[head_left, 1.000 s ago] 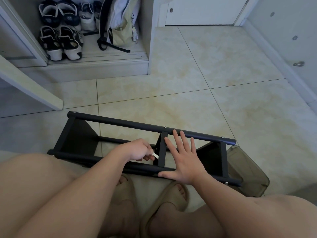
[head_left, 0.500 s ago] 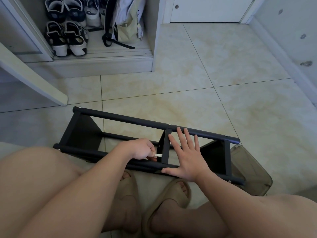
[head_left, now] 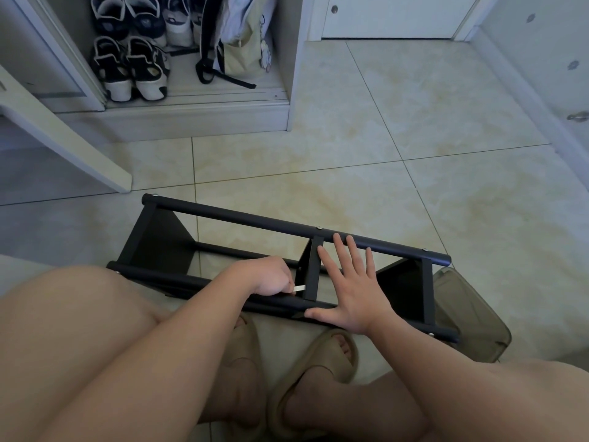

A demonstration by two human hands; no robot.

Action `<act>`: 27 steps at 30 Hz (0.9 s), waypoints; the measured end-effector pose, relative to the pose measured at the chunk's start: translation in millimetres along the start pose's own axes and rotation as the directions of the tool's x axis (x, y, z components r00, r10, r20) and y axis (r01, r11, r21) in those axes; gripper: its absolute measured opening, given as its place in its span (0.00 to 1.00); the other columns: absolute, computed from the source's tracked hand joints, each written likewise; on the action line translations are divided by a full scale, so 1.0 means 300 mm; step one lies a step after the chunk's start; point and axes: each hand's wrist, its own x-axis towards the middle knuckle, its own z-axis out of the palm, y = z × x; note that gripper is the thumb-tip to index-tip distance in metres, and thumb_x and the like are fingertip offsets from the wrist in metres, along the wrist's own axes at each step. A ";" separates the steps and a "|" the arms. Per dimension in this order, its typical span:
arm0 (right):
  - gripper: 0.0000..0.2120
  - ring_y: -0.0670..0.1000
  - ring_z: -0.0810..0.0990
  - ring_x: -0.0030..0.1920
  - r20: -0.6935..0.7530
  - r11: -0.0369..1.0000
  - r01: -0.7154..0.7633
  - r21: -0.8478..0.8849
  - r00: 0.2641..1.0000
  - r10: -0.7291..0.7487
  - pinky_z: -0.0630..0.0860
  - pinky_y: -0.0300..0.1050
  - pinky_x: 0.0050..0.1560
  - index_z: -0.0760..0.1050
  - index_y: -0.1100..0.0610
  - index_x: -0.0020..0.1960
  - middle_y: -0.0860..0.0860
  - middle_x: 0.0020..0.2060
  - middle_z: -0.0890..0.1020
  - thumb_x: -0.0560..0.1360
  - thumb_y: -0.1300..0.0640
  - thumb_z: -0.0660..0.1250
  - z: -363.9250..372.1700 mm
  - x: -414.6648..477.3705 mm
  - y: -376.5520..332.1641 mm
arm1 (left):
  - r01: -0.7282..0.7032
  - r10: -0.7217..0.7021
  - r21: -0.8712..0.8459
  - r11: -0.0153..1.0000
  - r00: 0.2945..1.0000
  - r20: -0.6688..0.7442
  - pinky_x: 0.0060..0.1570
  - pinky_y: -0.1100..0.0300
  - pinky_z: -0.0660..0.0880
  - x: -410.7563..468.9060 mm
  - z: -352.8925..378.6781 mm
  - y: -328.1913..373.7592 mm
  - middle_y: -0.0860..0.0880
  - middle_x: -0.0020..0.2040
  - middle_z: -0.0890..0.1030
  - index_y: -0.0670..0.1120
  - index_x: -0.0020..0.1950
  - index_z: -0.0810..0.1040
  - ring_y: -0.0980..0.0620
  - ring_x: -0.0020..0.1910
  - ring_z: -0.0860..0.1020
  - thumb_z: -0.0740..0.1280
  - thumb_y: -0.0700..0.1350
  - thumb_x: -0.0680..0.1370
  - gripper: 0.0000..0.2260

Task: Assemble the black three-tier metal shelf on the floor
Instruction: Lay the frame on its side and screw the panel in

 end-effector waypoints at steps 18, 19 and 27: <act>0.57 0.55 0.24 0.78 -0.008 0.999 0.027 0.040 1.000 -0.027 0.30 0.65 0.76 0.36 0.45 0.82 0.51 0.79 0.29 0.64 0.15 0.47 -0.061 0.221 0.058 | 0.212 -0.139 0.103 0.972 0.870 -0.473 0.42 0.55 0.71 0.090 -0.080 0.028 0.50 0.51 0.81 0.50 0.57 0.77 0.46 0.48 0.77 0.59 0.43 0.79 0.11; 0.57 0.55 0.25 0.78 -0.008 0.999 0.032 0.041 0.999 -0.032 0.30 0.65 0.77 0.35 0.45 0.82 0.51 0.79 0.29 0.64 0.15 0.48 -0.072 0.254 0.066 | 0.213 -0.138 0.097 0.972 0.857 -0.496 0.43 0.55 0.71 0.105 -0.102 0.028 0.50 0.52 0.81 0.50 0.57 0.77 0.45 0.48 0.77 0.59 0.43 0.79 0.11; 0.58 0.52 0.27 0.79 -0.020 0.991 0.099 0.092 0.995 -0.098 0.32 0.63 0.78 0.39 0.44 0.83 0.50 0.81 0.33 0.62 0.15 0.50 -0.160 0.527 0.143 | 0.161 -0.120 0.019 0.987 0.803 -0.584 0.43 0.55 0.74 0.218 -0.304 0.030 0.49 0.49 0.80 0.48 0.55 0.77 0.45 0.47 0.78 0.60 0.42 0.79 0.09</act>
